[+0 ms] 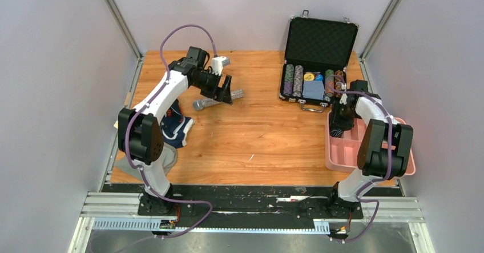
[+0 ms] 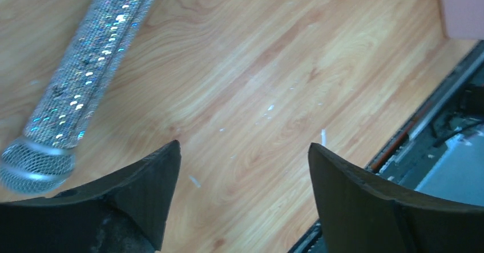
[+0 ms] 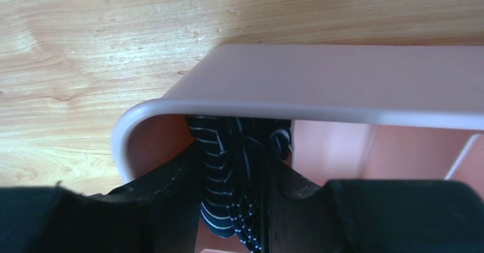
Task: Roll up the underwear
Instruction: Place the underwear in the storage box, then pick up the underwear from the center of the board, then place the underwear at the center of the board.
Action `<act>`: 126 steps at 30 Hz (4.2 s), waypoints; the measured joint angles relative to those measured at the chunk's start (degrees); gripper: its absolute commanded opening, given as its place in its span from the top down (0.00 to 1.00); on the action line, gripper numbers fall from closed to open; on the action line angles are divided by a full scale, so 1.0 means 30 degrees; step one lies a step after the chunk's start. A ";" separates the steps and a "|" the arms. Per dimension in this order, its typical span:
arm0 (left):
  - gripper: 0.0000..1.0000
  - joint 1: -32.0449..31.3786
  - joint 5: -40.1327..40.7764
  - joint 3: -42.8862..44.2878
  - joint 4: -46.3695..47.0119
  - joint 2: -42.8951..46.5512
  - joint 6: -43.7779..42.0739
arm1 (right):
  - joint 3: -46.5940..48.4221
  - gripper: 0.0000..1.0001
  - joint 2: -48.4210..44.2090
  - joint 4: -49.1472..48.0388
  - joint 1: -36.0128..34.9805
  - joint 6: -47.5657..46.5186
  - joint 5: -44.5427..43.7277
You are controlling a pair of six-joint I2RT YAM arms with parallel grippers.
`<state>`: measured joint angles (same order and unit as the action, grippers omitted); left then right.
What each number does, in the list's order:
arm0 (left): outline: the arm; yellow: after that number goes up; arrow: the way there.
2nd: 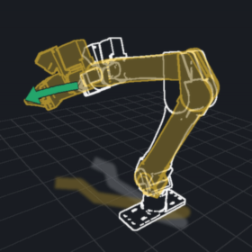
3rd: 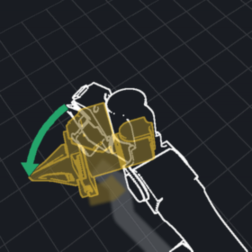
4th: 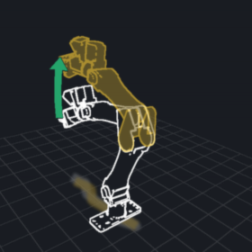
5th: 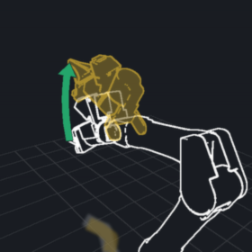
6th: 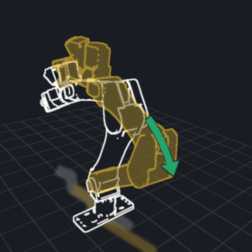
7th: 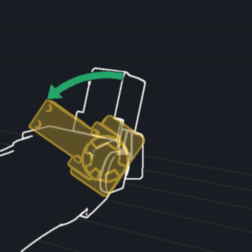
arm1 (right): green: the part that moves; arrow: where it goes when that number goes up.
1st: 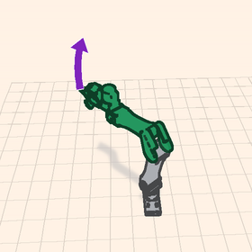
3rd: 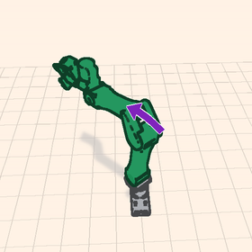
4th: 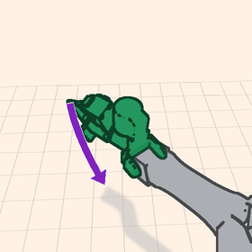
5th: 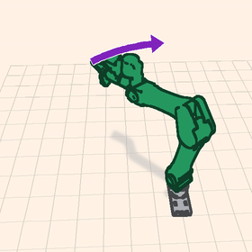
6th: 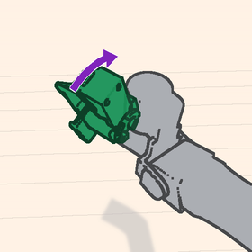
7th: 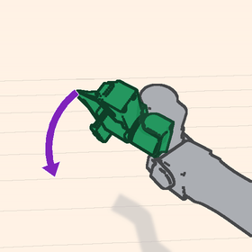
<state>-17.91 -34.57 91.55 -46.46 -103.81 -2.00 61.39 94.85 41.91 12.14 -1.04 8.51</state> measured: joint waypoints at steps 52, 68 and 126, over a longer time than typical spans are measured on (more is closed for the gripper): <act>0.37 0.5362 1.3180 0.2142 -0.3898 -0.3133 -0.3308 | 0.3599 0.34 -0.4430 -0.3220 -0.7031 -0.3177 0.8575; 1.00 0.5391 1.3136 0.2339 -0.4889 -0.3424 -0.3220 | 0.2914 0.34 -0.4430 -0.3366 -0.7038 -0.2900 0.8153; 0.39 -0.0532 -0.1078 -0.2368 0.1909 0.1945 -0.6659 | 0.0823 0.41 0.0044 -0.5027 -1.0083 -0.0080 0.8182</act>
<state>-19.51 -37.80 84.44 -40.73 -97.97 -21.98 63.86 94.98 26.83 -18.11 -1.28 33.06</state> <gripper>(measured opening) 0.598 0.593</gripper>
